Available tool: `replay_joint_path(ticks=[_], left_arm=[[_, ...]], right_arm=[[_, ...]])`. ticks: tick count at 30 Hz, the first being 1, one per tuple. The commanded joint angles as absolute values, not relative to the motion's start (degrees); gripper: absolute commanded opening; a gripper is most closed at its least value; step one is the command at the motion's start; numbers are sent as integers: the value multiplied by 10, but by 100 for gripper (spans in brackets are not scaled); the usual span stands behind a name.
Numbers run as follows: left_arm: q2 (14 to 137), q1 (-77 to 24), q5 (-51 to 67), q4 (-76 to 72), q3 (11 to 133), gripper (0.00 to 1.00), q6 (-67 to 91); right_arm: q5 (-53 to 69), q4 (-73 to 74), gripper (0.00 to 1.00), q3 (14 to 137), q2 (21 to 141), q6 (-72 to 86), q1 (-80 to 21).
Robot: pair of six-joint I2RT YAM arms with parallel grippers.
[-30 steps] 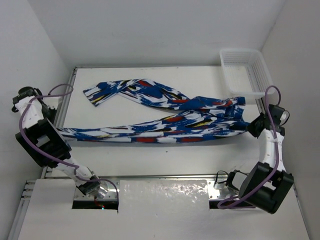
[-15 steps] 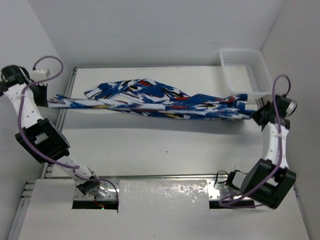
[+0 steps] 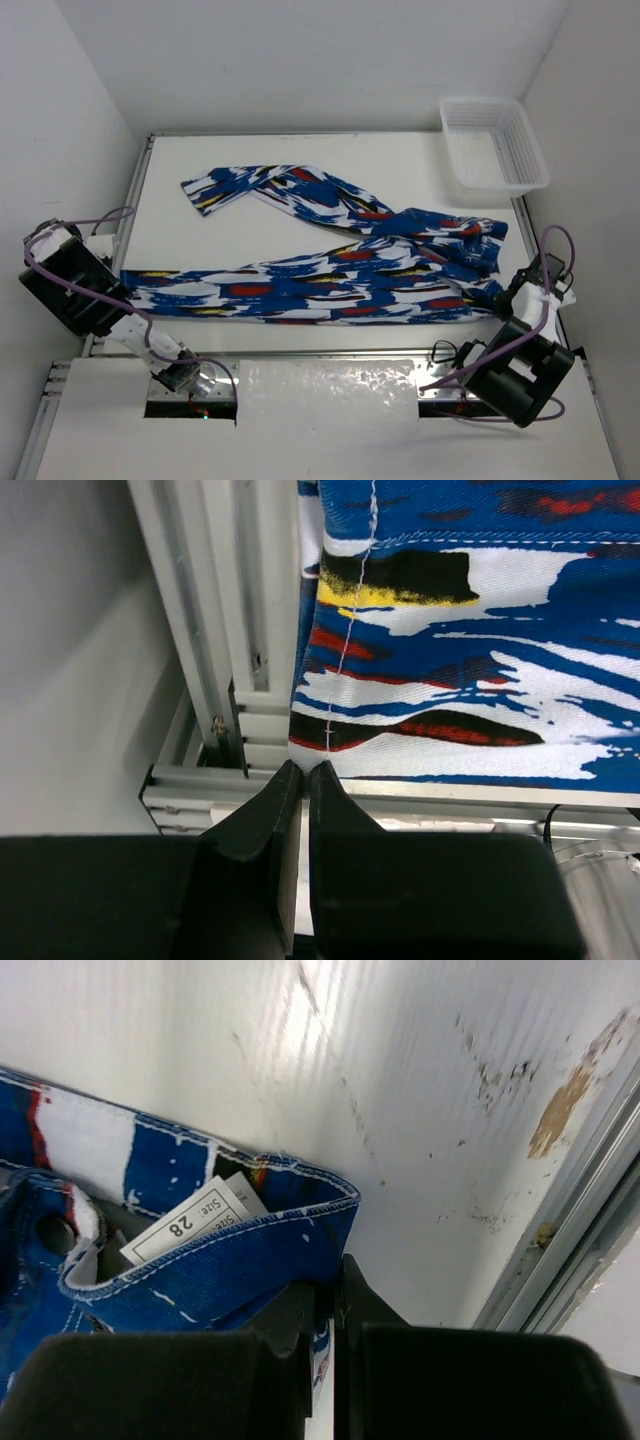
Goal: Fold and stack the trousers
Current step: Flatten the trousers out
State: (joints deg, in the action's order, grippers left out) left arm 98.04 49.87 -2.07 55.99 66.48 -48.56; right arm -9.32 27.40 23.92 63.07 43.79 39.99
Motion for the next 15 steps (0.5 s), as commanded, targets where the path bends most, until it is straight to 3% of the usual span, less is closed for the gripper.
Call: replay_joint_path(ticks=[1,6,8,9,10,11,12,15], left_arm=[[959,497,-18,514,672,0,-510],[955,497,-39,520,664,0,-519],[954,497,-55,521,660,8,-521],[954,497,-59,525,660,28,-521],[958,497,-65,532,663,40,-520],[960,497,-67,536,666,53,-519],[962,497,-66,542,684,71,-515],[976,493,-11,599,762,82,-496]], right_arm=[[-157,257,0,293,631,425,403],[-174,282,1,298,625,436,403],[-187,293,16,296,620,439,403],[-193,297,26,297,618,439,403],[-209,309,66,303,617,440,403],[-216,315,76,308,617,440,403],[-221,320,81,315,617,439,403],[-243,334,86,353,617,425,390]])
